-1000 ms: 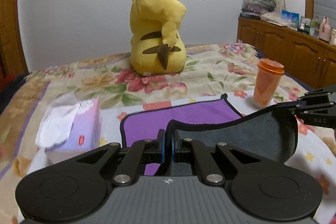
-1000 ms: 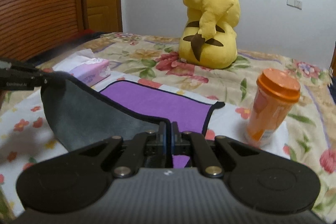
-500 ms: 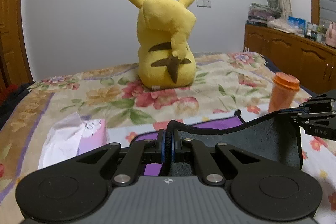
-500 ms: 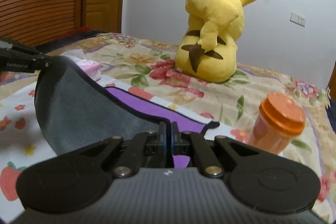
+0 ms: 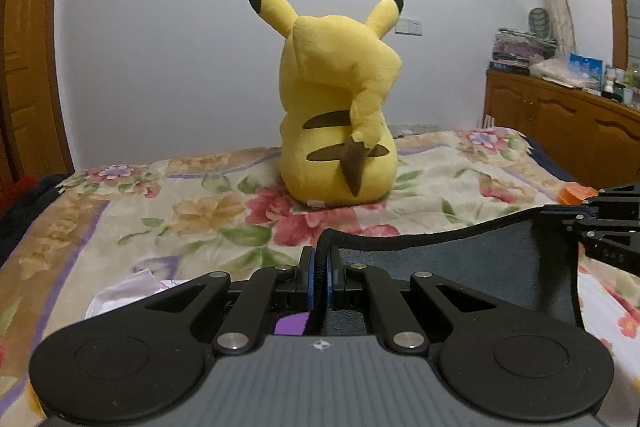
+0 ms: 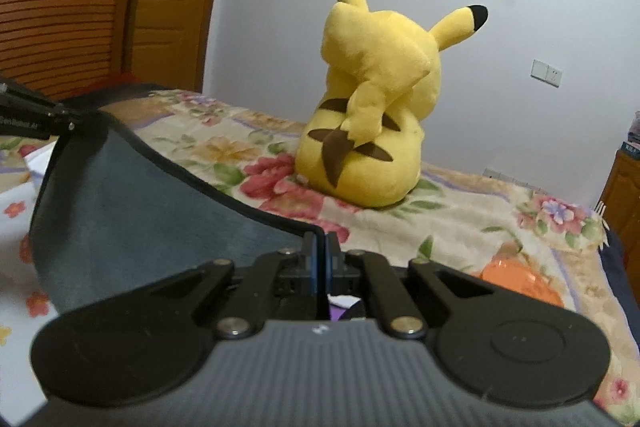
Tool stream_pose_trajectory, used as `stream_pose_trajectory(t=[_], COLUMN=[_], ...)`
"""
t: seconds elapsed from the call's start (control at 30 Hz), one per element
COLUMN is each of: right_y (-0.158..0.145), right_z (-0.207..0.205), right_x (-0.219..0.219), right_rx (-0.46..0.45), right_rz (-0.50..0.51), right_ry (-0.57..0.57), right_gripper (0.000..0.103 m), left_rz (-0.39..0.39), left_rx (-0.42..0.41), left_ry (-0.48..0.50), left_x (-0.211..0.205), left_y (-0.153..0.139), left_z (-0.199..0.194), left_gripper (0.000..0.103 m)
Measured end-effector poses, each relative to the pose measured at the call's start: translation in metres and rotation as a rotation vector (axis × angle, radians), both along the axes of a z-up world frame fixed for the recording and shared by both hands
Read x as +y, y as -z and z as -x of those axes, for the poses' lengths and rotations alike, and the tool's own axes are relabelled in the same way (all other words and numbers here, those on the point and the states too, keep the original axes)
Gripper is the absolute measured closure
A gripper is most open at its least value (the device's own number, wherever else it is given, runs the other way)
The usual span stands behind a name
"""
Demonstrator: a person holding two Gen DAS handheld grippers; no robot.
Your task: Fold towel
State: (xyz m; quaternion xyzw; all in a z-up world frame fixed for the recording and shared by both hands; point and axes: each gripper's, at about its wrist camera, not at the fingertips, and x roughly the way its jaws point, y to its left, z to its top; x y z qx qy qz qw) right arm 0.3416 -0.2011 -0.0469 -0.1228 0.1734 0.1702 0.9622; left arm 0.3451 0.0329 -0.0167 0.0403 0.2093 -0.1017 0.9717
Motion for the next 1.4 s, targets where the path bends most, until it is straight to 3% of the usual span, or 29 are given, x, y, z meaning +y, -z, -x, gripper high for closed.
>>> stream_pose_trajectory(t=[0.23,0.63,0.97,1.03,1.1,1.13,1.17,1.2,1.23,1.4], right_y=[0.013,0.06,0.079,0.08,0.081,0.081,0.082,0.081,0.081,0.074], right_z=[-0.018,-0.046,-0.053,-0.052,-0.052,-0.051,-0.05,-0.049,-0.046,-0.031], right_x=[0.001,0.009,0.007,0.007,0.007,0.006,0.006,0.005,0.005,0.004], right_rx=[-0.01,0.043,0.086,0.091,0.097,0.1,0.104,0.105,0.104,0.113], right_rz=[0.001,0.029,0.011,0.013,0.015,0.02,0.02,0.014,0.009,-0.002], right_ry=[0.019,0.053,0.075,0.079,0.084,0.089,0.084,0.078,0.078,0.065], right_gripper=[0.099,0.099,0.097,0.091,0.089,0.085,0.078,0.062,0.054,0.054], left_rz=[-0.02,-0.059,-0.063,-0.06,-0.058,-0.056,-0.053,-0.053,-0.055,-0.051], left_rx=[-0.015,0.064,0.106,0.118,0.124,0.123,0.123,0.124,0.126,0.13], left_ry=[-0.032,-0.066,-0.059,-0.053,-0.043,-0.039,-0.036,-0.033,-0.031,-0.029], left_x=[-0.001,-0.002,-0.008,-0.009,-0.009,-0.01,-0.01,-0.01,-0.011,-0.012], left_y=[0.016,0.069,0.09,0.091,0.091,0.091,0.091,0.091,0.091,0.087], left_z=[-0.016,-0.051,-0.058,-0.058,-0.057,-0.055,-0.053,-0.05,-0.048,-0.034], left_gripper=[0.094,0.094,0.092,0.085,0.07,0.069,0.069,0.069,0.068,0.057])
